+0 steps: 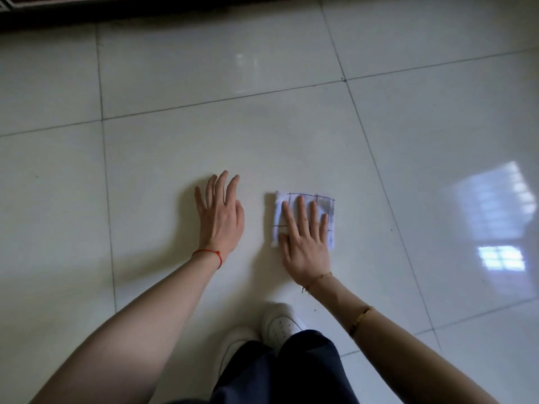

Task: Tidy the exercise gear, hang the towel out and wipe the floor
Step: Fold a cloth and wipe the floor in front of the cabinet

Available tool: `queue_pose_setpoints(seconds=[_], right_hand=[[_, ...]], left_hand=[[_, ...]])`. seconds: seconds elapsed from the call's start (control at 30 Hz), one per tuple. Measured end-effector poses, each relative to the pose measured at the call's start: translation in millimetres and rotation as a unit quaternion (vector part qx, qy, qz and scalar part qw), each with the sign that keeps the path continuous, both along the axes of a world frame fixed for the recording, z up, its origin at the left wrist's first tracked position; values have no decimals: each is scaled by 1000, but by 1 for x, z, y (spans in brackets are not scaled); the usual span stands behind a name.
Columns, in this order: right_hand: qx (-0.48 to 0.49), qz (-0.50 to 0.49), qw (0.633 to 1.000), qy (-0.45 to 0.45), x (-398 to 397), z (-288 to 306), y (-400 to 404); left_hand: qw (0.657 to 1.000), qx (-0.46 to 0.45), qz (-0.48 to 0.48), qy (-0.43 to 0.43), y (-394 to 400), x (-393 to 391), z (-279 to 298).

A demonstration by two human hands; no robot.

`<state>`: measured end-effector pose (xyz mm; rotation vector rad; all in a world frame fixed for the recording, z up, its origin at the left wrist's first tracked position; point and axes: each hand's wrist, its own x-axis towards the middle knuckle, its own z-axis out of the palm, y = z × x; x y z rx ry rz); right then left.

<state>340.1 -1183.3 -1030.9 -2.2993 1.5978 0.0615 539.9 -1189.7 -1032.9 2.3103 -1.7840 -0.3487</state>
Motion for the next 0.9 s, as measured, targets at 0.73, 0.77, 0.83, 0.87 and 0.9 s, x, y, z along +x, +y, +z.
queue_pose_setpoints(seconds=[0.73,0.77,0.83,0.87,0.9], right_hand=[[14,-14,1000,6,35,0,-176],[12,11,1000,1,45,0,-174],[2,47,999,-8,58,-3,-163],[-5,60,998,-12,60,-4,-156],[-11,71,997,-15,58,-5,-148]], left_hand=[[999,-30,-14,-23,-14,-19,-20],[999,-30,-15,-25,-14,-19,-19],[999,-37,-16,-31,-15,-19,-19],[998,-42,-16,-31,-15,-19,-19],[998,-47,-15,-30,-15,-19,-19]])
